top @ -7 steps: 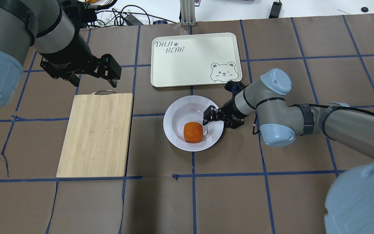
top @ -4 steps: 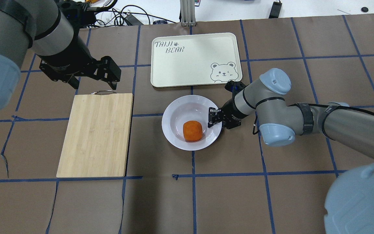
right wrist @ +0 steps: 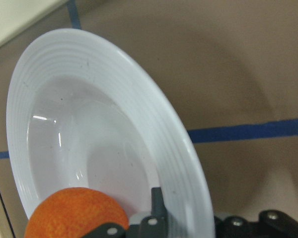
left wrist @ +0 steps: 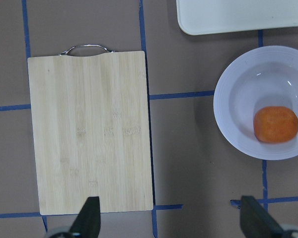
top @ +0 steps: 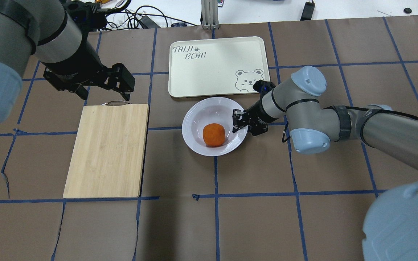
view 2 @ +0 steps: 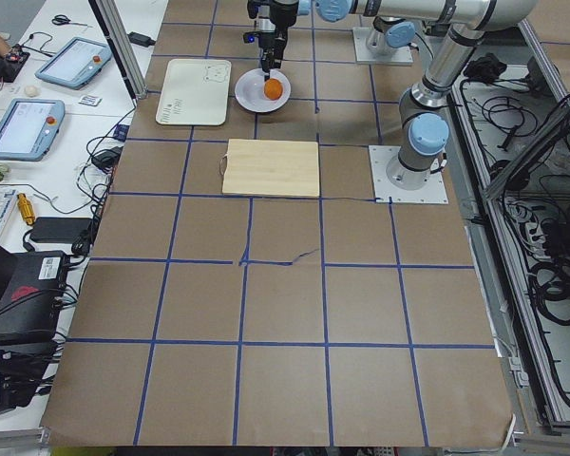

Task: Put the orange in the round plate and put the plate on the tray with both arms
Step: 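Lift the bowl with the right gripper and carry it onto the bear tray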

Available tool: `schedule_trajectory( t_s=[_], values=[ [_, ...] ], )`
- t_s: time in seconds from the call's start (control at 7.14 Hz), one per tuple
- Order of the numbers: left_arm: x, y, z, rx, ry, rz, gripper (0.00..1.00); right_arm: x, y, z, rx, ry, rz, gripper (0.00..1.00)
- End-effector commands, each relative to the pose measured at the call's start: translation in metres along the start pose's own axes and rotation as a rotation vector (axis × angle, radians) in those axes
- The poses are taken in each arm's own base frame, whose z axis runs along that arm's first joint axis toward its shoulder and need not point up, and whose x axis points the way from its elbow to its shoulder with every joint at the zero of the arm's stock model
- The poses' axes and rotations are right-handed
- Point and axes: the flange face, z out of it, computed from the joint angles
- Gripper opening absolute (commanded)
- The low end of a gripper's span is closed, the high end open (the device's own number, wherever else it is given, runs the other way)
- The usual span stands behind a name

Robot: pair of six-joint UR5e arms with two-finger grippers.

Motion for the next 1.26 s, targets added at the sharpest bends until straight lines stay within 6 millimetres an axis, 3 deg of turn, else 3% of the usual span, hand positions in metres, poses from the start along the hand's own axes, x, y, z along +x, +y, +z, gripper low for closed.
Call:
schedule_trajectory(
  t_s=[0.0, 0.14, 0.28, 0.56, 0.7, 0.84, 0.98, 1.12],
  values=[
    [0.0, 0.0, 0.0, 0.001, -0.001, 0.0, 1.0, -0.02, -0.034, -0.037, 0.052, -0.021, 0.027, 0.0],
    [0.0, 0.0, 0.0, 0.0, -0.001, 0.0, 1.0, -0.025, -0.057, -0.054, 0.096, -0.036, 0.055, 0.0],
    [0.0, 0.0, 0.0, 0.001, -0.001, 0.0, 1.0, -0.03, -0.088, -0.057, 0.121, -0.045, 0.074, 0.0],
    [0.0, 0.0, 0.0, 0.001, 0.001, 0.0, 1.0, -0.036, -0.17, -0.038, 0.164, -0.061, 0.086, 0.0],
    [0.0, 0.0, 0.0, 0.001, 0.001, 0.0, 1.0, -0.033, -0.195, -0.023, 0.169, -0.06, 0.095, 0.02],
    [0.0, 0.0, 0.0, 0.0, -0.001, 0.0, 1.0, -0.023, -0.205, -0.005, 0.154, -0.042, 0.107, 0.02],
    [0.0, 0.001, -0.001, 0.001, -0.001, 0.0, 1.0, -0.023, -0.212, -0.001, 0.158, -0.043, 0.104, 0.02],
    [0.0, 0.001, -0.001, 0.001, -0.001, 0.0, 1.0, -0.026, -0.217, -0.005, 0.17, -0.046, 0.099, 0.1]
  ],
)
